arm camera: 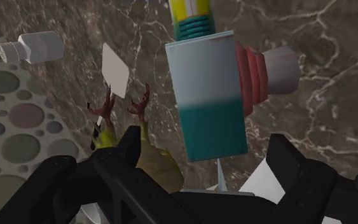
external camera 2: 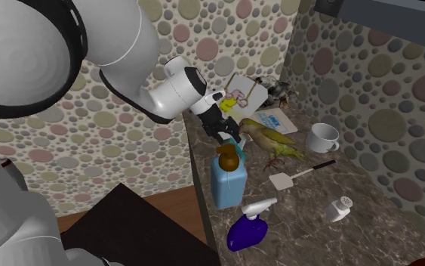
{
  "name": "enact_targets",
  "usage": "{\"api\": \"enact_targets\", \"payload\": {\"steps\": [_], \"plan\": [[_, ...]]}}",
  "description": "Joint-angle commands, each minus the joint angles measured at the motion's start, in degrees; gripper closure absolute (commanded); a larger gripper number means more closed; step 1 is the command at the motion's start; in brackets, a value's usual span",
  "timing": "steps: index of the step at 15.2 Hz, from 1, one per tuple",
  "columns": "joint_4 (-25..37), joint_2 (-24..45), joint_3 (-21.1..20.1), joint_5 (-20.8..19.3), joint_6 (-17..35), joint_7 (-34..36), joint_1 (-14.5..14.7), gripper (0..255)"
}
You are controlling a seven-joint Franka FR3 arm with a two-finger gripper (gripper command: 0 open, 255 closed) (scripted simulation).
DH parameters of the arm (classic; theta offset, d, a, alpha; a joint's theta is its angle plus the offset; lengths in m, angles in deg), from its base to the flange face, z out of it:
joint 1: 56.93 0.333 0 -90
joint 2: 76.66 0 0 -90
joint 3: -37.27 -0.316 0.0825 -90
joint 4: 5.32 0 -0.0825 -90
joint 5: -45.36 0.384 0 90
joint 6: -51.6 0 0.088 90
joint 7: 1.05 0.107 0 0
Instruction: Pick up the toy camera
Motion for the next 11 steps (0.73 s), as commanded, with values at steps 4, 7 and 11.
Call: {"api": "enact_targets", "payload": {"steps": [4, 7, 11], "plan": [[0.22, 1.16, 0.17, -1.01, 0.31, 1.1, 0.15, 255], [0.24, 1.2, 0.18, -1.04, 0.31, 1.13, 0.16, 255], [0.24, 1.22, 0.2, -1.08, 0.35, 1.13, 0.13, 255]]}}
